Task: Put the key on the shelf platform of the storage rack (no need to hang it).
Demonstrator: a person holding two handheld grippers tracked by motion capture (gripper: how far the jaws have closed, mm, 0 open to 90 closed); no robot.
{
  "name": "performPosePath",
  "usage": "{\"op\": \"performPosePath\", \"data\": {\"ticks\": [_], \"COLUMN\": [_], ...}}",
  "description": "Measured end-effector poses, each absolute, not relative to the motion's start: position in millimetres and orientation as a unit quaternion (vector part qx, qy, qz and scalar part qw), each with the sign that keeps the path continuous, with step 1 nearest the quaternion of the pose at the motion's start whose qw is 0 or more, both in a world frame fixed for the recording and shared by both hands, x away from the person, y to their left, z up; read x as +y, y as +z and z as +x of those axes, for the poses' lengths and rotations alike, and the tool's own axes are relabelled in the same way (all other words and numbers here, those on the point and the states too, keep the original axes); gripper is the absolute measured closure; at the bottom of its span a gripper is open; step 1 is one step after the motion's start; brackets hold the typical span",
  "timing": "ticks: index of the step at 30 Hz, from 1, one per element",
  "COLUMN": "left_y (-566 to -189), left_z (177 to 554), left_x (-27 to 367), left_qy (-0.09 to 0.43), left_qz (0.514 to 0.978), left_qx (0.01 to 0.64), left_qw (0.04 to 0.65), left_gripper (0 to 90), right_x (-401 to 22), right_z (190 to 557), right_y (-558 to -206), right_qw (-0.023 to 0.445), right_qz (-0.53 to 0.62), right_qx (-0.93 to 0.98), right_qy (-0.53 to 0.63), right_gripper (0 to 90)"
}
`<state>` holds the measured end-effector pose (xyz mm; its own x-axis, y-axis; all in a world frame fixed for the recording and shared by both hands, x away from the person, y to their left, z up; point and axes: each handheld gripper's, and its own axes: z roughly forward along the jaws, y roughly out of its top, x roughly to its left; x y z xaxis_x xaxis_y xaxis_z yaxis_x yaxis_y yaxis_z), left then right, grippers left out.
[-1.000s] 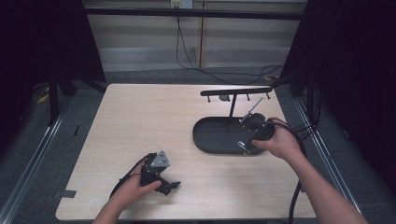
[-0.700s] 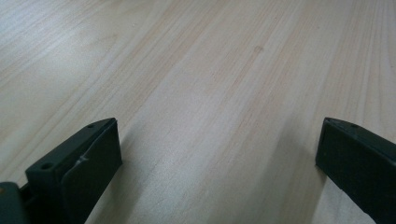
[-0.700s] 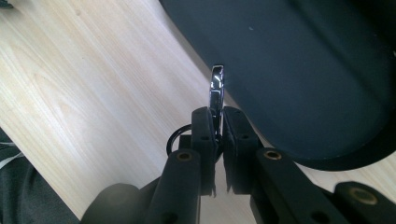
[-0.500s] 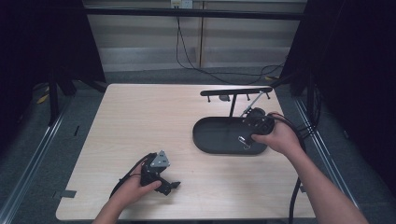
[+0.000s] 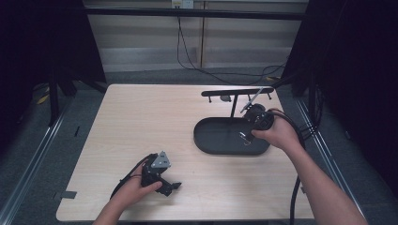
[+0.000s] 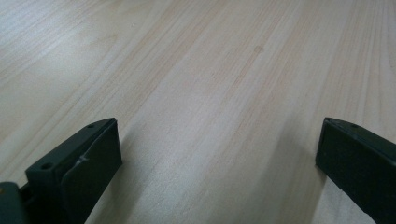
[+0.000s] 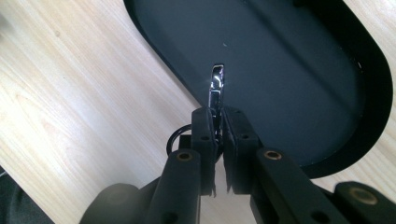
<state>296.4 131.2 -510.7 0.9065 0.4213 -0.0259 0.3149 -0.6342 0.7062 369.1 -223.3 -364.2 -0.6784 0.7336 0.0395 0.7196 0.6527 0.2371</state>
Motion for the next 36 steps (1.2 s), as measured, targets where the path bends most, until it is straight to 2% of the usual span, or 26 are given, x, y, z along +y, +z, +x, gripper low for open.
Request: {"op": "performPosePath", "data": {"ticks": [36], "left_y": [-511], "left_z": [296], "left_x": [131], "left_qy": [0.071], "left_qz": [0.901], "left_qx": [0.204], "left_qw": [0.376], "left_gripper": [0.0], "right_x": [-219], "right_z": [402], "right_y": [-390], "right_qw": [0.042], "right_qz": [0.437], "right_qx": [0.892], "right_qy": [0.104], "right_gripper": [83.9]}}
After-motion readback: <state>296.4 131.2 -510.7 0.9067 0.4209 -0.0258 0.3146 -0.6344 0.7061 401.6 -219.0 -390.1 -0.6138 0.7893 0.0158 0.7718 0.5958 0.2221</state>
